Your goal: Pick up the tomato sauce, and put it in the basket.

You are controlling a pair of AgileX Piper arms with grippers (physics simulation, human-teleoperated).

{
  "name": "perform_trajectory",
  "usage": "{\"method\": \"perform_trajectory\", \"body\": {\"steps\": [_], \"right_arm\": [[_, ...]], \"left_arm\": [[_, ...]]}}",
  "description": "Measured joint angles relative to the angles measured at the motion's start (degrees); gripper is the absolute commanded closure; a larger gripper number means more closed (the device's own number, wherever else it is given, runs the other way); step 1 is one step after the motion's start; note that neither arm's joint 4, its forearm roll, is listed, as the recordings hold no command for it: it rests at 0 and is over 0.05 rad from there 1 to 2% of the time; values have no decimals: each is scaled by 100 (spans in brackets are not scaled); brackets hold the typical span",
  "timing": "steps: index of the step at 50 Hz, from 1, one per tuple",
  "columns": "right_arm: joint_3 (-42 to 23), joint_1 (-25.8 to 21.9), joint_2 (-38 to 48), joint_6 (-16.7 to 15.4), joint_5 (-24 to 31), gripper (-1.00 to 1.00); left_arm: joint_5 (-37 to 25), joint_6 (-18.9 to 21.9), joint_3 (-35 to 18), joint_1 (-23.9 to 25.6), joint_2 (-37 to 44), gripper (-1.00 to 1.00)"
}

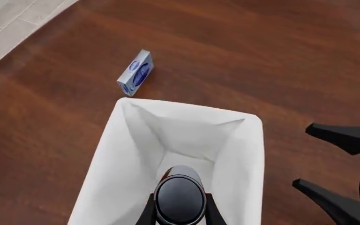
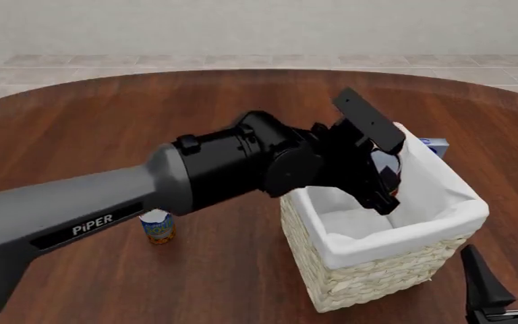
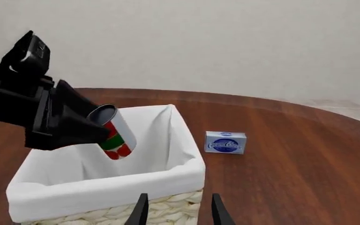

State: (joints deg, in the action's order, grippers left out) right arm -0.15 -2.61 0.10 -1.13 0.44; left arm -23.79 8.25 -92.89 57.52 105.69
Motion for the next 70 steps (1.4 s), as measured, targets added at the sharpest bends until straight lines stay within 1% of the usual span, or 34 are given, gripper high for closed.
{"method": "perform_trajectory", "body": {"steps": [15,16,29,47,59,65,70], "right_arm": [[3,-5,-2,-17,0,-100],[2,-6,-2,-18,0,-100],[-1,-21,2,-33,0,-100],[-5,-46,-2,-46,2,-100],[-1,-69,-6,-66,-4,-100],[1,-76,-6,-82,-11,-100],[2,-93,-6,-102,-14,-100]], "left_arm": [[124,-90,-54,133,422,100],[125,-96,-65,129,446,-100],[125,-46,-180,33,606,-100],[47,15,-333,-36,555,-100],[42,-27,-492,-105,22,-100],[231,-178,-384,-171,-409,-100],[528,-381,-143,-281,-807,-100]]}}
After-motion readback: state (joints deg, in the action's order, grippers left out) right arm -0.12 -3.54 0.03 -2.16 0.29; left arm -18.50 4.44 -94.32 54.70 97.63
